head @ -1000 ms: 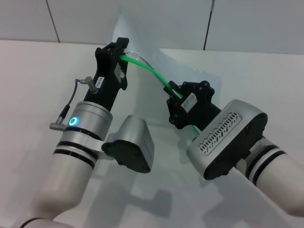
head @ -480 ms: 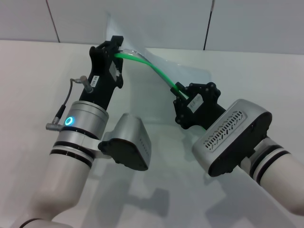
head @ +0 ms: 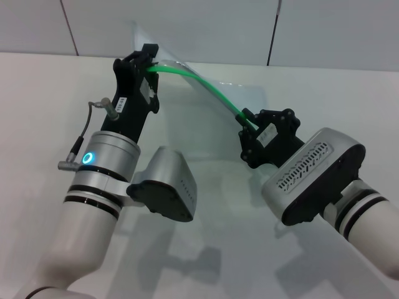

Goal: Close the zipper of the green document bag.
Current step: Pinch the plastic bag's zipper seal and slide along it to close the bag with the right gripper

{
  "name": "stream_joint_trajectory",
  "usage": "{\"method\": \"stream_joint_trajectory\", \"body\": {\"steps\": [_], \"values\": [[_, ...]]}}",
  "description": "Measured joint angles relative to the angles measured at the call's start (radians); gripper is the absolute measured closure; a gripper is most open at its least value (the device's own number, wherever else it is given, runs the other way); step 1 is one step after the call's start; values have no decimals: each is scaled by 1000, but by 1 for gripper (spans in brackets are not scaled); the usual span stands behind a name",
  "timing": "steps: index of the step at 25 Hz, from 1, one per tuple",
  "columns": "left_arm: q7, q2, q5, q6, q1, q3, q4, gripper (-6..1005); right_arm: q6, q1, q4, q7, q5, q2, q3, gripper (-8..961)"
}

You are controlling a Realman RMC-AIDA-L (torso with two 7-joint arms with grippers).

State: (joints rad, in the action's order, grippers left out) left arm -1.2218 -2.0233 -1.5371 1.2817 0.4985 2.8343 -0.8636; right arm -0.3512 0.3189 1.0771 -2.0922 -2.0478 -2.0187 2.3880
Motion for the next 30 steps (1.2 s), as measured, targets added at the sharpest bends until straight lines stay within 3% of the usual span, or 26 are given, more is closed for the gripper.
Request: {"method": "stream_joint_trajectory", "body": {"steps": [30], "values": [[-18,0,13,-1,0,0,5,944,1,37,-187,-92,0,-2,-119,874]]}}
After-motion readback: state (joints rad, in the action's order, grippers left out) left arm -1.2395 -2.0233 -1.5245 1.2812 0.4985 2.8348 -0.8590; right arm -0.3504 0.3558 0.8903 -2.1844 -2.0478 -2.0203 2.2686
